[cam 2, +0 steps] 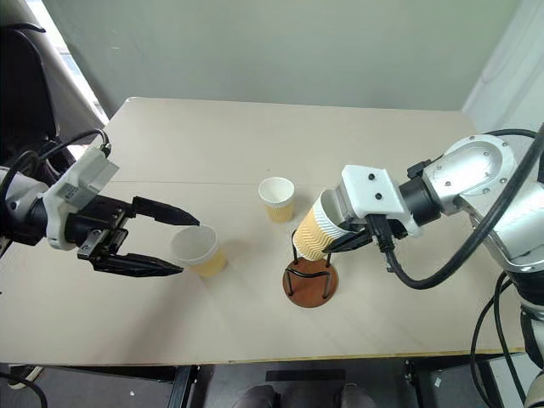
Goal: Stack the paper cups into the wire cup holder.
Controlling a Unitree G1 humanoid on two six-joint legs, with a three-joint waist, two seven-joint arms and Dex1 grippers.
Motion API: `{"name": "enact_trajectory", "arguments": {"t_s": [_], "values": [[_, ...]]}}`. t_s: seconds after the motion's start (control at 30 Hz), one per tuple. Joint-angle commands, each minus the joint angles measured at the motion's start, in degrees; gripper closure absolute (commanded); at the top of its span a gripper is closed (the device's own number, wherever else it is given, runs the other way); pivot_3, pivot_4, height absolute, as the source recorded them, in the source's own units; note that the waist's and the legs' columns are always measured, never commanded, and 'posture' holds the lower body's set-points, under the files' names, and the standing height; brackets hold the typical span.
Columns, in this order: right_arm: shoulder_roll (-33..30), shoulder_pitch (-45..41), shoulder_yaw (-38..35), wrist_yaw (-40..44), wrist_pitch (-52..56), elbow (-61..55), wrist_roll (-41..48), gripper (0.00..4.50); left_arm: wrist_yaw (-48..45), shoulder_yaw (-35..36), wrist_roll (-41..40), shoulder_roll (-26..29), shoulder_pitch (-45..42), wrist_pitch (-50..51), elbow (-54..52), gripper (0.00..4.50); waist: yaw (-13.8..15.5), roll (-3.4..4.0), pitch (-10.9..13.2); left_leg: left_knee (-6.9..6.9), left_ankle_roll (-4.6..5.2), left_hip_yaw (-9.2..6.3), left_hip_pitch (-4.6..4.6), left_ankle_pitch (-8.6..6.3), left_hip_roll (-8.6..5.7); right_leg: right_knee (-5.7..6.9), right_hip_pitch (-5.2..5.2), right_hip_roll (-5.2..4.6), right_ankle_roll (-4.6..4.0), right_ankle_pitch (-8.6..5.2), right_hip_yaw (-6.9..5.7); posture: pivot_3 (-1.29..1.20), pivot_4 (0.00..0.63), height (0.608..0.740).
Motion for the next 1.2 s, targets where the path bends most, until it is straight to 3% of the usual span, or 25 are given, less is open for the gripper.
{"name": "enact_trajectory", "arguments": {"t_s": [0.03, 0.2, 0.3, 0.67, 0.77, 0.87, 0.93, 1.07, 1.2], "values": [[0.00, -0.11, 0.11, 1.05, -2.22, 0.07, -1.82, 4.47, 0.45, 3.28, -0.69, 1.21, 0.26, 0.56, -1.97, 0.00, 0.01, 0.00, 0.00, 0.00, 0.00, 0.00, 0.00, 0.00, 0.00, 0.00, 0.00, 0.00, 0.00, 0.00, 0.00, 0.00, 0.150, 0.740], [1.01, -0.28, 0.44, 1.95, -2.86, 0.21, -2.50, 4.47, 0.72, 4.22, -0.75, 1.43, 0.93, 0.97, -2.37, 0.00, 0.00, 0.00, 0.00, 0.00, 0.00, 0.00, 0.00, 0.00, 0.00, 0.00, 0.00, 0.00, 0.00, 0.00, 0.00, 0.00, 0.150, 0.740], [1.36, -0.21, 0.64, 2.06, -2.96, -0.03, -2.73, 3.85, 0.75, 4.58, -0.80, 1.55, 1.30, 1.04, -2.57, 0.00, 0.00, 0.00, 0.00, 0.01, 0.00, 0.00, -0.01, 0.00, -0.01, 0.00, 0.00, 0.00, 0.00, 0.00, 0.00, 0.00, 0.150, 0.740], [1.53, 0.64, -1.29, 0.73, -0.75, 0.06, -2.22, 0.03, -0.37, 2.90, 1.84, 2.51, 0.45, -0.70, -1.08, 0.00, 0.00, 0.00, 0.00, 0.01, -0.01, 0.00, -0.02, 0.00, -0.01, 0.00, 0.00, 0.00, 0.00, 0.00, 0.00, 0.00, 0.150, 0.740], [2.03, 1.08, -8.56, -2.18, 3.65, 3.28, 2.81, 0.03, -1.49, -0.02, 8.22, 5.24, 1.07, -5.40, 1.31, 0.00, 0.02, 0.00, 0.00, 0.01, -0.01, -0.01, -0.02, 0.00, -0.01, -0.03, 0.00, 0.00, 0.00, 0.00, 0.01, 0.00, 0.150, 0.740], [3.53, 0.93, -21.57, -3.26, 12.26, 7.83, 16.87, 0.03, -2.56, -2.61, 12.90, 7.12, 1.35, -8.76, 3.83, 0.00, 0.15, 0.00, 0.00, 0.02, -0.01, -0.02, -0.02, 0.01, -0.02, -0.07, -0.01, -0.01, -0.01, 0.00, 0.02, 0.00, 0.150, 0.740], [1.48, 3.71, -26.71, -2.07, 14.61, 8.52, 21.32, 0.03, -3.19, -4.53, 14.81, 7.54, 1.80, -11.27, 4.53, 0.00, 0.42, 0.00, 0.00, -0.03, -0.02, -0.04, -0.02, 0.02, -0.05, -0.12, -0.02, -0.01, -0.05, -0.03, 0.02, 0.00, 0.150, 0.740], [-3.55, 12.24, -26.31, -2.40, 13.31, 3.50, 19.46, 0.03, -3.34, -9.02, 15.81, 6.59, 0.26, -13.15, 4.49, 0.00, 0.93, -0.08, -0.05, -0.07, -0.04, -0.13, -0.02, 0.02, -0.05, -0.08, 0.01, -0.01, -0.13, -0.07, -0.01, 0.00, 0.150, 0.740], [-3.90, 15.24, -26.67, -4.94, 12.27, 1.33, 19.80, 0.03, -3.34, -12.61, 18.05, 5.11, -1.38, -15.53, 5.45, 0.00, 0.59, 0.00, -0.01, -0.03, -0.09, 0.00, -0.01, 0.05, -0.04, -0.03, -0.07, -0.04, -0.11, -0.06, 0.04, 0.00, 0.150, 0.740]]}}
